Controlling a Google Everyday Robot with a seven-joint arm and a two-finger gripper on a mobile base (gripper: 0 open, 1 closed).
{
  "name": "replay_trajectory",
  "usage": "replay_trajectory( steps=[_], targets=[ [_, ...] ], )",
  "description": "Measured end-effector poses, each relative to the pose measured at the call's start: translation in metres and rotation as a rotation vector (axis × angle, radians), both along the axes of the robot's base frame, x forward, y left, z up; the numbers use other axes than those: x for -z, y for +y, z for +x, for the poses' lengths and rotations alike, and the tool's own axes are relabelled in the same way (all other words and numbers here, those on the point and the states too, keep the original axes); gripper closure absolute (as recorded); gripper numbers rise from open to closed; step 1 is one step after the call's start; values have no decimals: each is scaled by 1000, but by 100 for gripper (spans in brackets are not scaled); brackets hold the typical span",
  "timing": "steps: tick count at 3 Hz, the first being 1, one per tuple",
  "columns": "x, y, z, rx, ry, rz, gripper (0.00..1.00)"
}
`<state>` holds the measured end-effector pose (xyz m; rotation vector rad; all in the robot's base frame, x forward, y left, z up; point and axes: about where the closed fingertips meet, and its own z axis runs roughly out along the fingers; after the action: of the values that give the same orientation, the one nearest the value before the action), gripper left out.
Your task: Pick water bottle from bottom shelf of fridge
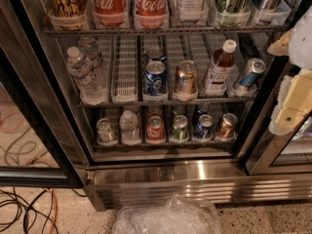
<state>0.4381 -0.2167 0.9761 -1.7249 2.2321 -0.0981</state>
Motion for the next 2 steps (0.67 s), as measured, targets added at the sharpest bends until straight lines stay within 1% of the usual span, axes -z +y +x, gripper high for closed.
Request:
replay_trajectory(
  steps=[1,2],
  targets=[
    [0,0,0,0,0,0,0],
    [6,7,6,14,-20,51,0]
  ],
)
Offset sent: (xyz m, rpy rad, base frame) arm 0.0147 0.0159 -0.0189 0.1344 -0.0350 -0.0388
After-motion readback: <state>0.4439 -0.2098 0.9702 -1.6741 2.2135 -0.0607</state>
